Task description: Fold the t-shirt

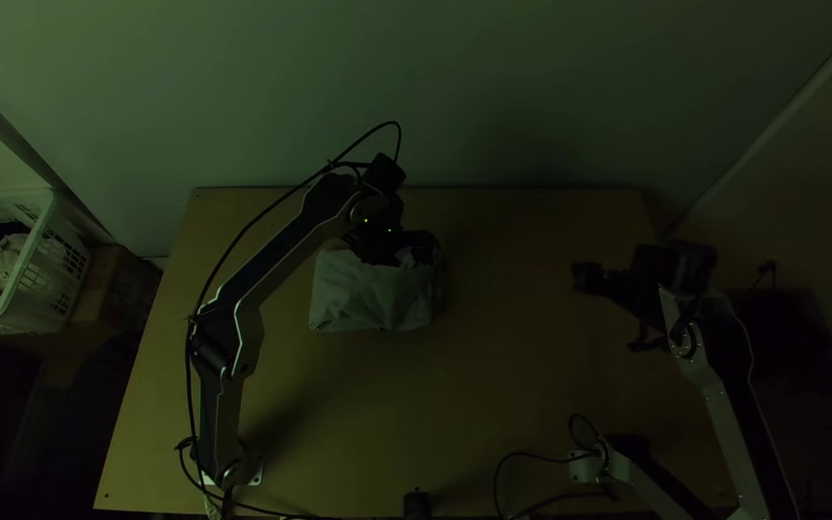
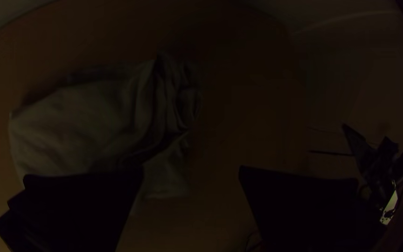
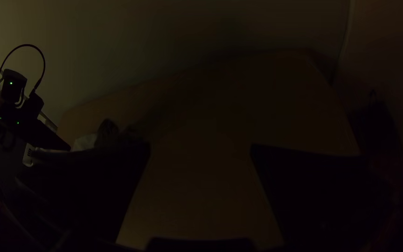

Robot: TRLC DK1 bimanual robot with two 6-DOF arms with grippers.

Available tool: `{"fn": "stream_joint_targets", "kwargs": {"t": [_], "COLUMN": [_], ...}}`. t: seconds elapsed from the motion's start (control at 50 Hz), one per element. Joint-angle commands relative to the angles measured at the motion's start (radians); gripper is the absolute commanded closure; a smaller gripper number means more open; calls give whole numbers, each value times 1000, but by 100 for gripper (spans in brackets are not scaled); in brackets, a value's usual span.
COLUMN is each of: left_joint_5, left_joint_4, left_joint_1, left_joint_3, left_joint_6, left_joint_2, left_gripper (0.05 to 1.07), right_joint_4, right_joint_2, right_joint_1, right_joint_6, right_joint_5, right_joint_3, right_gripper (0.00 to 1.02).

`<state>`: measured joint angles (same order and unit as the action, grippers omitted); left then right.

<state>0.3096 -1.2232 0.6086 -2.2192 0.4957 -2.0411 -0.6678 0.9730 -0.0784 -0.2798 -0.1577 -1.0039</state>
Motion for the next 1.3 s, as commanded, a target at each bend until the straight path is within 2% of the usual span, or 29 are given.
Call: {"fn": "stream_joint_targets", "kwargs": {"t": [0.0, 0.16, 0.32, 0.46, 0.58, 0.92, 1.12, 1.22, 1.28], "left_joint_5": [-40, -60, -61, -64, -64, -64, -64, -64, -64], "left_joint_4": [-16, -16, -18, -35, -35, 13, 120, 162, 185], "left_joint_1": [-26, -72, -144, -219, -305, -592, -742, -793, -820], "left_joint_3": [15, 15, 24, 50, 104, 382, 607, 685, 727], "left_joint_6": [-43, -66, -94, -125, -164, -324, -441, -456, -467], "left_joint_2": [39, 125, 243, 361, 466, 792, 1000, 1073, 1110], "left_gripper": [9, 9, 9, 9, 9, 9, 9, 9, 9], "right_joint_4": [7, 7, 39, 111, 151, 249, 387, 471, 508], "right_joint_2": [-49, -108, -171, -243, -272, -324, -396, -445, -476], "right_joint_1": [-1, 19, 49, 58, 62, 98, 98, 95, 95], "right_joint_6": [-2, 47, 142, 220, 248, 367, 441, 501, 508], "right_joint_5": [-2, 0, 7, 47, 63, 83, 98, 101, 103], "right_joint_3": [31, 19, 2, -6, -42, -76, 1, 57, 83], "right_gripper": [4, 4, 4, 4, 4, 4, 4, 4, 4]}}
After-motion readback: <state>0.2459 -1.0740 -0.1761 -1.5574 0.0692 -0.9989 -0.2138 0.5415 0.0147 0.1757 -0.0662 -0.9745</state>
